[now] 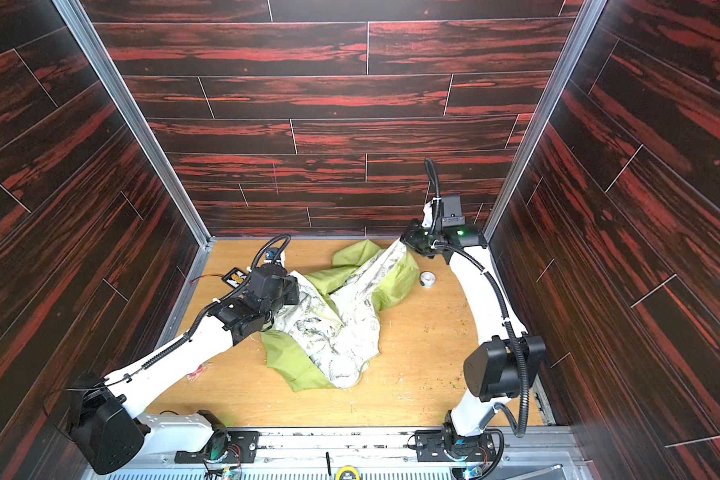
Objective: Zip up the jacket
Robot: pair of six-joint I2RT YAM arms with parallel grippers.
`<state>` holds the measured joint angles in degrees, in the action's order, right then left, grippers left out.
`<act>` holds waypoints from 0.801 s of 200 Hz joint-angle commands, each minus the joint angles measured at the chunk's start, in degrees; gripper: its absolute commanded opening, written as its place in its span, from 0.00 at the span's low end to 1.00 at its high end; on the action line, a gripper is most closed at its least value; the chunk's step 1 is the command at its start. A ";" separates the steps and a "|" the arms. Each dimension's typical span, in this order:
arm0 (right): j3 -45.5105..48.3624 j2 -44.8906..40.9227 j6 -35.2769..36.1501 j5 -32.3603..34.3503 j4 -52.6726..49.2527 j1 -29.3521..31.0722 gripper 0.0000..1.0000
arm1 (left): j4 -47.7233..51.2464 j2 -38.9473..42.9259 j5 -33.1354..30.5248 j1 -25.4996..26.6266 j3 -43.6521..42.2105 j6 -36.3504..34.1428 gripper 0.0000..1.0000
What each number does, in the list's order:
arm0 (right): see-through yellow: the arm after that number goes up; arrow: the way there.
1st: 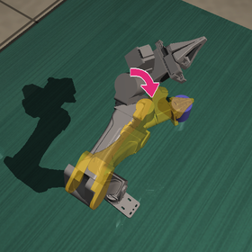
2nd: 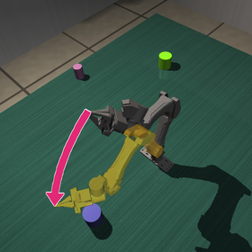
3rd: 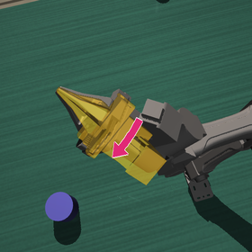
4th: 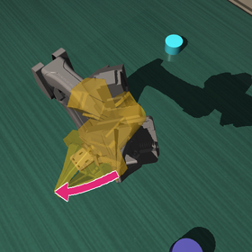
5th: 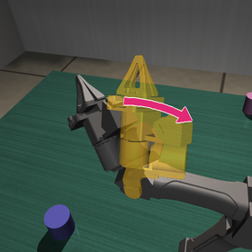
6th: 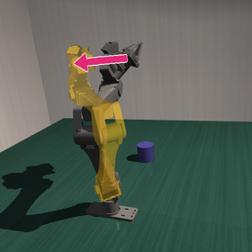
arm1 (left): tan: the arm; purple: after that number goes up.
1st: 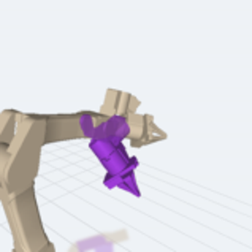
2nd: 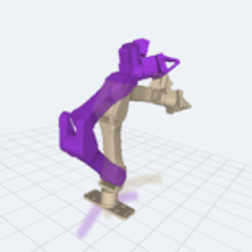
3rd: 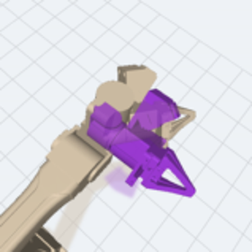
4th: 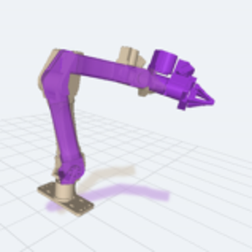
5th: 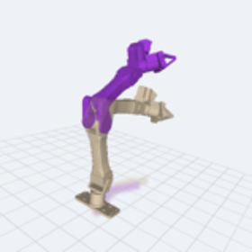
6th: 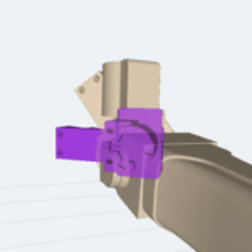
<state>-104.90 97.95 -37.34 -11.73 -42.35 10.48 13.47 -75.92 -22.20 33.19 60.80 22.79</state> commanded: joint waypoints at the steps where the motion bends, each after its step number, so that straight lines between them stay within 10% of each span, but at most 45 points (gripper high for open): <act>1: -1.62 3.47 -1.67 -1.15 0.17 -0.30 0.00 | 1.08 1.39 -0.71 -1.06 -1.22 2.15 0.00; 160: 22.25 -9.84 2.65 10.46 0.20 -6.80 0.00 | 11.27 4.37 -0.35 -11.81 -4.93 11.14 0.00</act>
<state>-84.66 93.51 -35.46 -3.84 -42.19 6.07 23.09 -70.72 -23.51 21.93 55.66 31.81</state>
